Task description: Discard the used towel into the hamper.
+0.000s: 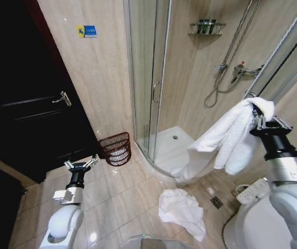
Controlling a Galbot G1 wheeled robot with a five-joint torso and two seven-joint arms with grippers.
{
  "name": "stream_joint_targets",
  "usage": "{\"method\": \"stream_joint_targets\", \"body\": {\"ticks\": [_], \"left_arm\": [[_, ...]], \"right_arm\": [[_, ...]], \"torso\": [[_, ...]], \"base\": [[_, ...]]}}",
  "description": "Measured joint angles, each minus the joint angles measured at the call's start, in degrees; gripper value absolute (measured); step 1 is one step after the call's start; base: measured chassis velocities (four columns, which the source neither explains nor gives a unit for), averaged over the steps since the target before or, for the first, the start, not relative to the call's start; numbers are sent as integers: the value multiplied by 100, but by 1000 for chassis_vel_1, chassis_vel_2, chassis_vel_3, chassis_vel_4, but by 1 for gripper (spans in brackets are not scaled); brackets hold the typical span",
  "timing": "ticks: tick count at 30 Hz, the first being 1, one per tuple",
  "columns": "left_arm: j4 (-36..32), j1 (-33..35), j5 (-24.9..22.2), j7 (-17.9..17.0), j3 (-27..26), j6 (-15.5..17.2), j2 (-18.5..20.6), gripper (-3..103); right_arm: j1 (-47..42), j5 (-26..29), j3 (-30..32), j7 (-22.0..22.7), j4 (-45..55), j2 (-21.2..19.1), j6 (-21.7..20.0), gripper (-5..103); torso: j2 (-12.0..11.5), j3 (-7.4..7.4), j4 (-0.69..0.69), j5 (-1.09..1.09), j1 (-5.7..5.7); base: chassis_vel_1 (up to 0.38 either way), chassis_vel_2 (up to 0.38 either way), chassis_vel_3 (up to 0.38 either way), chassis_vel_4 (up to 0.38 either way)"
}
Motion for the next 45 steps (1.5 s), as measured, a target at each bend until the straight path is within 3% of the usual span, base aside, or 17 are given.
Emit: {"method": "stream_joint_targets", "body": {"ticks": [10,45], "left_arm": [[-133,87,-160,4,-84,-33,79,100],[-287,129,-19,32,50,177,-32,100]], "right_arm": [[-548,-445,-148,-232,2,730,-119,4],[-977,-767,-335,-615,-9,1068,254,4]], "torso": [[0,0,0,-1,0],[0,0,-1,0,0]], "base": [[0,0,0,0],[23,16,19,25]]}}
